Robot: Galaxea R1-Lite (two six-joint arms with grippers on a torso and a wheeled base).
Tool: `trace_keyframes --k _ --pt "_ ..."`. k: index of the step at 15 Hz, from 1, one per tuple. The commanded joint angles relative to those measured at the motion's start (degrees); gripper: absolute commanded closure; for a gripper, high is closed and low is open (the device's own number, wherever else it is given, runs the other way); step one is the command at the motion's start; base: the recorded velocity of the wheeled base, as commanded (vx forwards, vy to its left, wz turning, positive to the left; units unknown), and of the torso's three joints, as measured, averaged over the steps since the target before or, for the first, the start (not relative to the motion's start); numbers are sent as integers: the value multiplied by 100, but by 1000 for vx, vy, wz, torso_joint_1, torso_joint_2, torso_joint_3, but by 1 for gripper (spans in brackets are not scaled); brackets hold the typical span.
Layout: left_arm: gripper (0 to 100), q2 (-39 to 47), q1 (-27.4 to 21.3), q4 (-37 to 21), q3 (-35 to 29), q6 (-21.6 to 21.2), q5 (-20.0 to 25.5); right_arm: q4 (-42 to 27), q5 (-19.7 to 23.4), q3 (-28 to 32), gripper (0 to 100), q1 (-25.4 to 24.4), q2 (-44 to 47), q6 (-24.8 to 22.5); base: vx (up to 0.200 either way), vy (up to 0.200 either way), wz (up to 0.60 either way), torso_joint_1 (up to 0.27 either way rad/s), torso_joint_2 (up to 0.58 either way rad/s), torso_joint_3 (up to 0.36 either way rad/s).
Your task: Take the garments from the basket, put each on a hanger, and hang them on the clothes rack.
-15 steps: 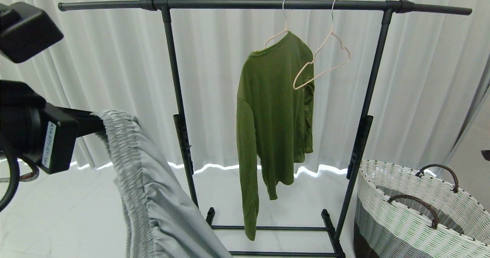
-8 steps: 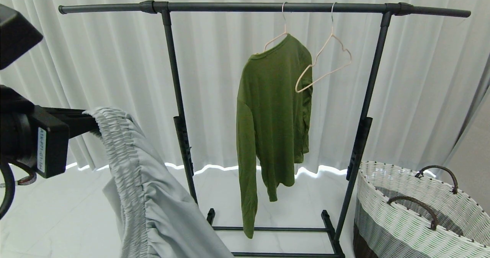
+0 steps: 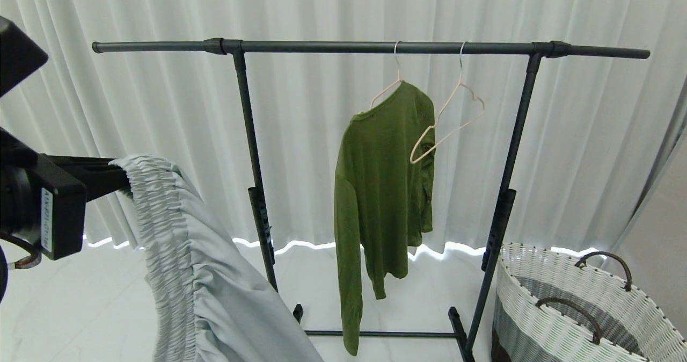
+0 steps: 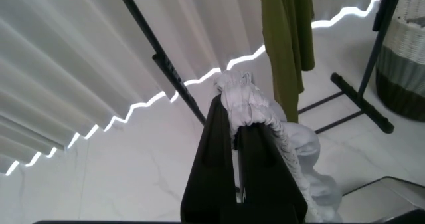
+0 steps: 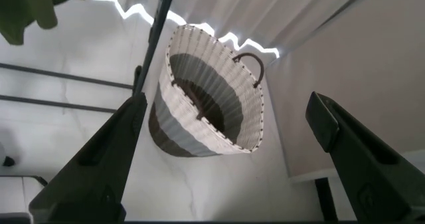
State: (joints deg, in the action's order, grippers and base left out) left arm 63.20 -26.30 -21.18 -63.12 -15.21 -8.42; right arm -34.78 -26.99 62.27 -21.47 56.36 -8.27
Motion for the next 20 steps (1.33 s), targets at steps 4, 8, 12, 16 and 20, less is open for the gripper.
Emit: trace_keyframes --k 4,8,12,16,20 --pt "100 17 2 368 46 1 -1 -2 1 -22 0 2 16 18 0 0 0 190 -469 -286" --pt "100 17 2 386 46 -8 -1 -2 1 -31 0 11 51 18 0 0 0 210 -485 -280" --pt "100 35 10 386 63 -25 -28 -2 97 -39 0 64 51 9 0 0 0 211 -471 -267" --pt "100 70 19 386 72 -17 -37 481 194 -488 0 64 -55 -8 150 0 0 51 -117 -58" --pt "100 35 10 386 160 -17 -37 683 194 -628 0 64 -107 -17 200 0 0 11 0 -8"
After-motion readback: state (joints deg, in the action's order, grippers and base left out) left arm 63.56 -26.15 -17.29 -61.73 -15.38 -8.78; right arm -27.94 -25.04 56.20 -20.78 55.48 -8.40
